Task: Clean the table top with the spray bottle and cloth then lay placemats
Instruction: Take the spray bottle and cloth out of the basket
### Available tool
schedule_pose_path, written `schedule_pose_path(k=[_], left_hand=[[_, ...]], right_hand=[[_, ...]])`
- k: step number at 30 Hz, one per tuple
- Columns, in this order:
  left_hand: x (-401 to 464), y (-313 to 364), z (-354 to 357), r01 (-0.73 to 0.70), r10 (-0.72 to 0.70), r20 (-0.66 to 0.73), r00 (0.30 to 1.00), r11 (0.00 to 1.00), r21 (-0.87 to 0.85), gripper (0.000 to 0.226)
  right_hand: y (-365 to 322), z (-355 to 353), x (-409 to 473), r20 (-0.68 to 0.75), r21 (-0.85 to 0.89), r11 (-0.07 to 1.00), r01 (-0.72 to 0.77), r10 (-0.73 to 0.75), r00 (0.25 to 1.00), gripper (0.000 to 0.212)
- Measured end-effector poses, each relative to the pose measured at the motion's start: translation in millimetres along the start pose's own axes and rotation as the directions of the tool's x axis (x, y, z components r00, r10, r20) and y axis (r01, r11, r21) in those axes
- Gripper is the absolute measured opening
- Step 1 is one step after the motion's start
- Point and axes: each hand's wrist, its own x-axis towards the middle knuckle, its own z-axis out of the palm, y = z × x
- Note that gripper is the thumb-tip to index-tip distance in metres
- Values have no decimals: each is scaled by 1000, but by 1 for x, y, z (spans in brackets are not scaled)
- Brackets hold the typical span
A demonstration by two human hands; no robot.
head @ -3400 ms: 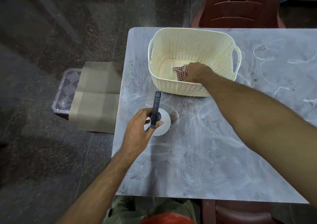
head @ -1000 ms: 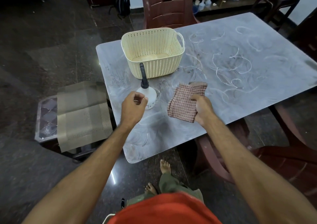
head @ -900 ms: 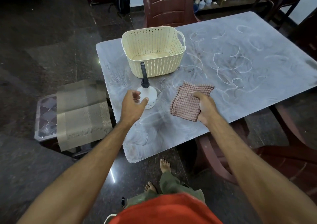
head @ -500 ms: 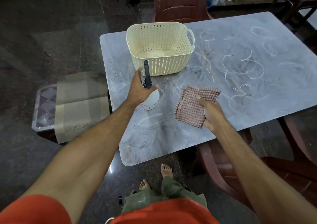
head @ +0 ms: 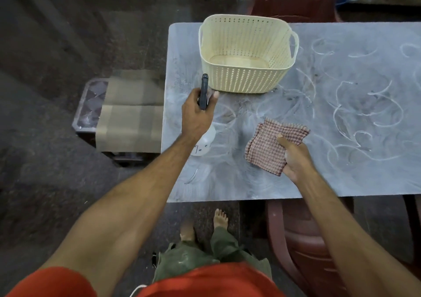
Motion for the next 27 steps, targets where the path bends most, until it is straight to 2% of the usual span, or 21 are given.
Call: schedule_pose_path(k=[4,8,12,15,18,22,27], left_hand=[[-28,-4,-38,144,-143,-54,988,989,15,36],[-66,-10,-71,283,-281,-42,959,956,79,44],[-98,-20,-94,386,-390,-10,921,907,170,40],[-113,-26,-110,459,-459,-45,887,870,179,41],[-131,-25,-122,442,-444,-45,895,867,228,39],[-150,-22,-131,368,-410,86,908,879,303,27],[-179,-31,-151,344,-409,126,904,870,354,23]], right_hand=[[1,6,-8,46,-1,1000,-8,8,999,11],[7,18,-22,98,-6,1000,-8,9,995,10],[22,30,-42,118,1,1000,8,-8,993,10],[32,35,-54,141,-16,1000,21,-18,990,8],[42,34,-65,154,-28,999,36,-31,988,8],[48,25,-80,142,-4,999,48,-47,989,9],[52,11,-93,131,20,998,61,-63,989,10]])
